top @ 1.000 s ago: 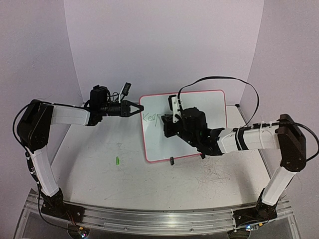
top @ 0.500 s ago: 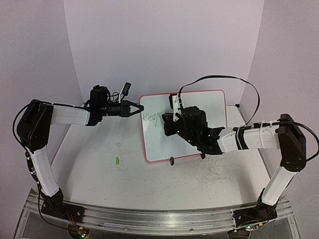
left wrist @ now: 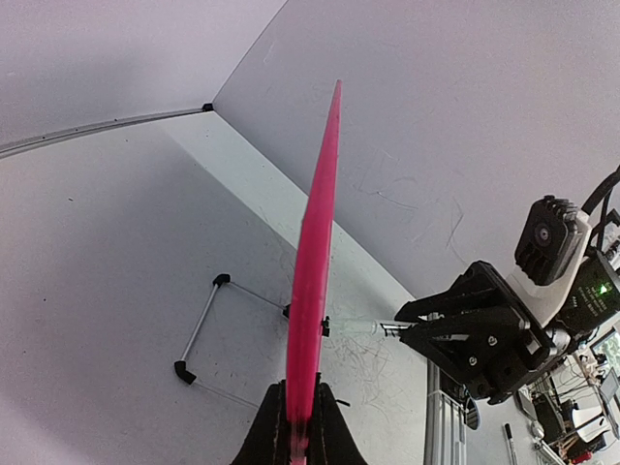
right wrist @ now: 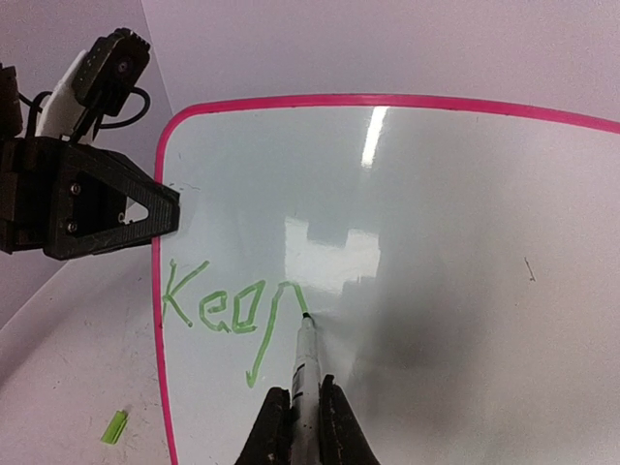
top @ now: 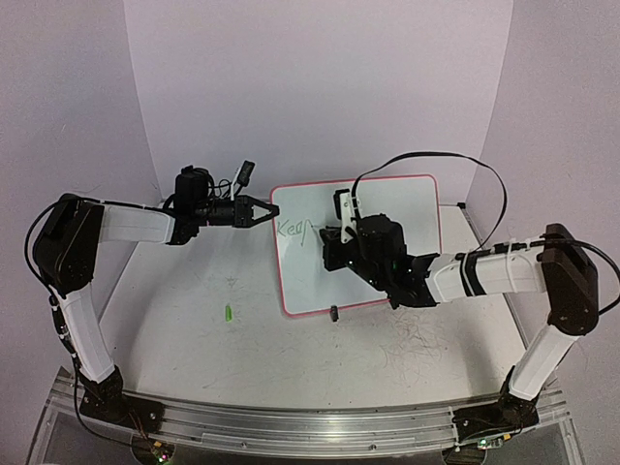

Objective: Write a sentence on the whiteboard

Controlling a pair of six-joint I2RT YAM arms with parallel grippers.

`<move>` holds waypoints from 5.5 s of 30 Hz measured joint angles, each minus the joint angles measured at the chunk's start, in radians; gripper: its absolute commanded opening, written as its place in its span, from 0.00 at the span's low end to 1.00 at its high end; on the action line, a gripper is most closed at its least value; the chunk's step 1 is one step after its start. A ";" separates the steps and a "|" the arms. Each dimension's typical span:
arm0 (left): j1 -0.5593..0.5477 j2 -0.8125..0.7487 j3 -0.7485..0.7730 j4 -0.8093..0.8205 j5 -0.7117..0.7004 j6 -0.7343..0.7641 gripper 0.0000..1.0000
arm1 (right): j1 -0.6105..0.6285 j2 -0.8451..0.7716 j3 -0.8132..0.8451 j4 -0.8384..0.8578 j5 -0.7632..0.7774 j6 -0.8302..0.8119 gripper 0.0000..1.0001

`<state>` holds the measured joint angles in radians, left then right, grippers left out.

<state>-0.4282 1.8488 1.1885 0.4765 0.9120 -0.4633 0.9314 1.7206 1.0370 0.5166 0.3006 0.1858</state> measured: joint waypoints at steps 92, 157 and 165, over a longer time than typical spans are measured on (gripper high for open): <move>0.000 0.000 0.000 0.002 0.002 0.000 0.00 | -0.045 -0.056 -0.005 -0.003 -0.086 0.015 0.00; 0.000 0.000 0.000 -0.003 0.001 0.000 0.00 | -0.061 -0.057 -0.049 -0.003 -0.022 0.013 0.00; 0.000 0.000 0.000 -0.004 0.001 0.000 0.00 | -0.050 -0.062 -0.079 0.002 -0.033 0.039 0.00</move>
<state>-0.4282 1.8488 1.1885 0.4725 0.9127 -0.4637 0.8817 1.6589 0.9578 0.5183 0.2673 0.2244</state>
